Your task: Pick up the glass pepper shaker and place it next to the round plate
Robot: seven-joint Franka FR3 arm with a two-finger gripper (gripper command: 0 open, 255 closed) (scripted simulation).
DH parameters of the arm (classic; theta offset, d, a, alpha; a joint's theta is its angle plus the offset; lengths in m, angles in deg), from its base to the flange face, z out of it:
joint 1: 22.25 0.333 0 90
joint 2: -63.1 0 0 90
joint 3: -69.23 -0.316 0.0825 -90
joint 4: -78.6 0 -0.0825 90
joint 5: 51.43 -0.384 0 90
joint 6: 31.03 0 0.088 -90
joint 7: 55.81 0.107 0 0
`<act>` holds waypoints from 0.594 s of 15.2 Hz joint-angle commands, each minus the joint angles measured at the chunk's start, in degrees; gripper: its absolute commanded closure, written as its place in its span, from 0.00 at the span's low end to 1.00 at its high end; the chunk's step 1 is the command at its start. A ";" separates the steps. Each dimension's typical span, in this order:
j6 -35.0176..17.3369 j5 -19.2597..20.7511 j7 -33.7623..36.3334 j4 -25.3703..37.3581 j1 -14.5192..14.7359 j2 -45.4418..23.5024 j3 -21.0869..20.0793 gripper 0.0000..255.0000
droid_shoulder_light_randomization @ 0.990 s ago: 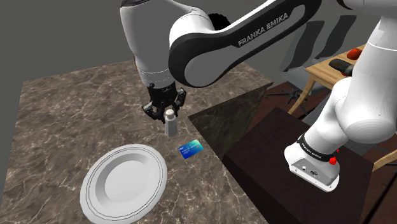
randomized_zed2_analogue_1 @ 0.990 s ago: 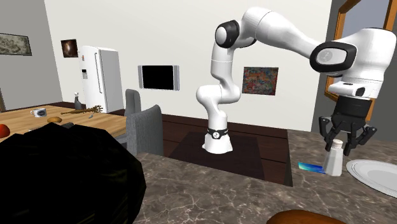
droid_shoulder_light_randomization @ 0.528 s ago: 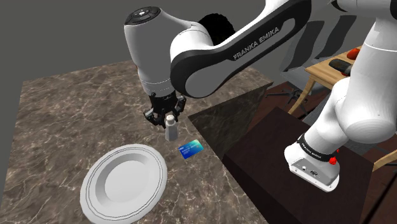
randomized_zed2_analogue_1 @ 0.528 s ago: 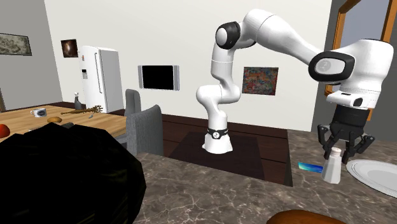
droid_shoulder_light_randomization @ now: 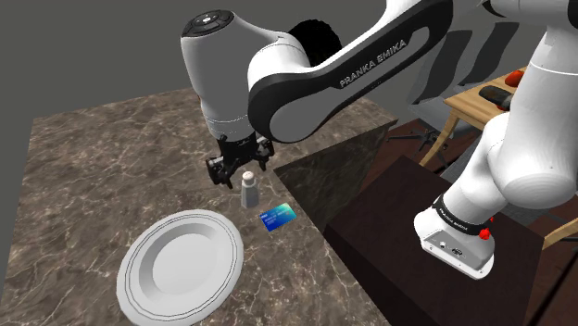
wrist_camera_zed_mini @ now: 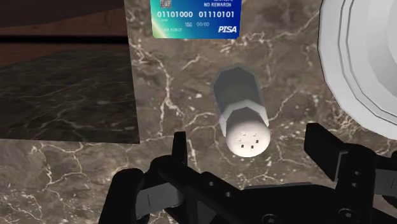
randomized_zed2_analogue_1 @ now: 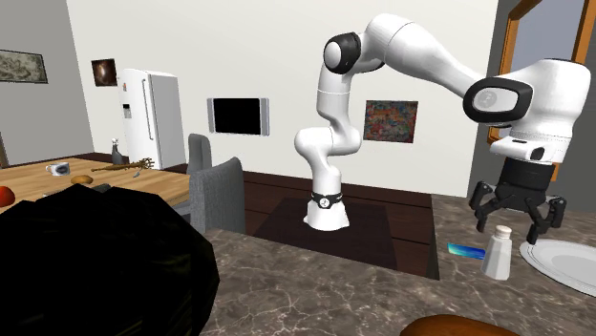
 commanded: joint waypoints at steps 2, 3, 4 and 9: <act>0.00 0.00 0.00 0.00 0.00 0.00 0.00 0.00; 1.70 -0.51 -0.33 1.11 0.02 0.68 -0.21 0.00; 3.42 -0.97 -0.63 2.30 0.05 1.30 -0.40 0.00; 6.57 -1.67 -1.10 4.66 0.15 2.21 -0.70 0.00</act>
